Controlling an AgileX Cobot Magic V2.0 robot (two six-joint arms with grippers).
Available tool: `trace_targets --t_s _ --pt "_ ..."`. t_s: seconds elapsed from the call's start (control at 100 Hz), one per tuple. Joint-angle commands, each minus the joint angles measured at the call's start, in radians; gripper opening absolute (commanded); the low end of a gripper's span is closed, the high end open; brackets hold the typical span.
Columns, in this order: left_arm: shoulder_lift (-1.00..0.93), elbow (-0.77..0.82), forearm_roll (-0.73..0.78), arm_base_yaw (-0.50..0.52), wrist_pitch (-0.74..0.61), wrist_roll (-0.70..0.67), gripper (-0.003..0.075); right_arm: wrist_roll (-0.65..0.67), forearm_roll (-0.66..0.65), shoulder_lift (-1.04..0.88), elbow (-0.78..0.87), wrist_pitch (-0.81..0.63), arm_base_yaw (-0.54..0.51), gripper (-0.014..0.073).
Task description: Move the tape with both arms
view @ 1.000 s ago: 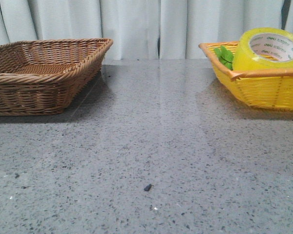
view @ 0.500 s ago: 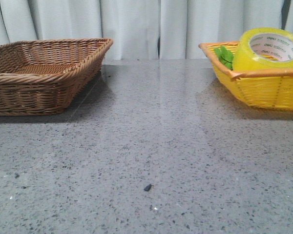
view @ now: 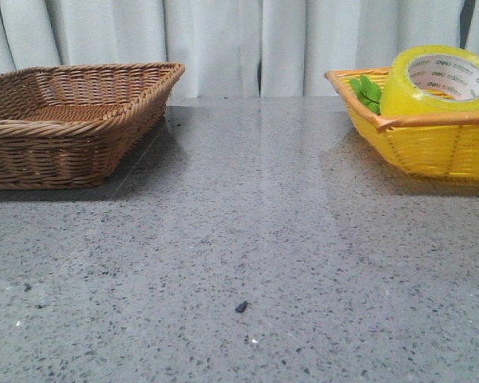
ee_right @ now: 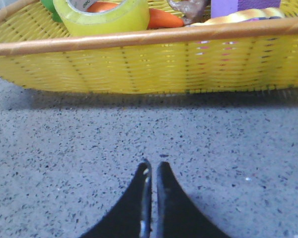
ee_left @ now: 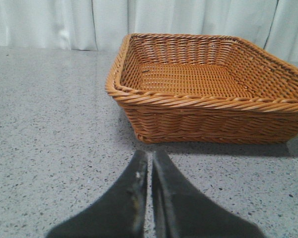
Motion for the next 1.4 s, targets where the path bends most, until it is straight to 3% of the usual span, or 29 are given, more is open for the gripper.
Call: trace_targets --t_s 0.0,0.28,0.45,0.52,0.69,0.85,0.99,1.07,1.15,1.32,1.39 --pt "-0.028 0.009 0.011 0.003 -0.073 0.0 -0.0021 -0.009 -0.01 -0.019 0.026 -0.069 -0.006 -0.0067" --pt "-0.028 0.009 -0.01 0.001 -0.113 0.0 -0.0021 -0.009 -0.01 -0.019 0.026 -0.187 -0.006 -0.0067" --pt "-0.028 0.009 -0.391 0.001 -0.161 -0.009 -0.0021 -0.009 -0.005 -0.019 0.026 -0.21 -0.006 -0.0067" --pt "-0.028 0.009 -0.495 0.001 -0.161 -0.009 -0.0021 -0.009 0.061 -0.019 0.026 -0.226 -0.006 -0.0067" --pt "-0.028 0.009 -0.51 0.001 -0.161 -0.009 -0.0021 -0.009 0.424 -0.019 0.026 -0.315 -0.006 -0.0067" --pt "-0.028 0.001 -0.569 0.001 -0.182 -0.009 -0.0021 -0.009 0.531 -0.019 0.026 -0.362 -0.006 -0.0067" --pt "-0.028 -0.015 -0.564 0.001 -0.175 0.0 -0.002 -0.009 0.538 -0.019 0.014 -0.478 -0.006 -0.0067" --pt "-0.025 -0.057 -0.539 0.001 -0.129 0.035 -0.0014 -0.009 0.538 -0.015 -0.029 -0.467 -0.006 -0.0067" --pt "0.002 -0.148 -0.478 0.001 -0.029 0.067 0.0048 -0.009 0.519 0.012 -0.105 -0.379 -0.006 -0.0066" --pt "0.161 -0.348 -0.347 0.001 0.118 0.076 0.0326 -0.009 0.264 0.196 -0.332 -0.084 -0.006 -0.005" --pt "0.246 -0.417 -0.314 0.001 0.136 0.093 0.0364 -0.015 0.194 0.308 -0.437 0.009 -0.006 0.0008"
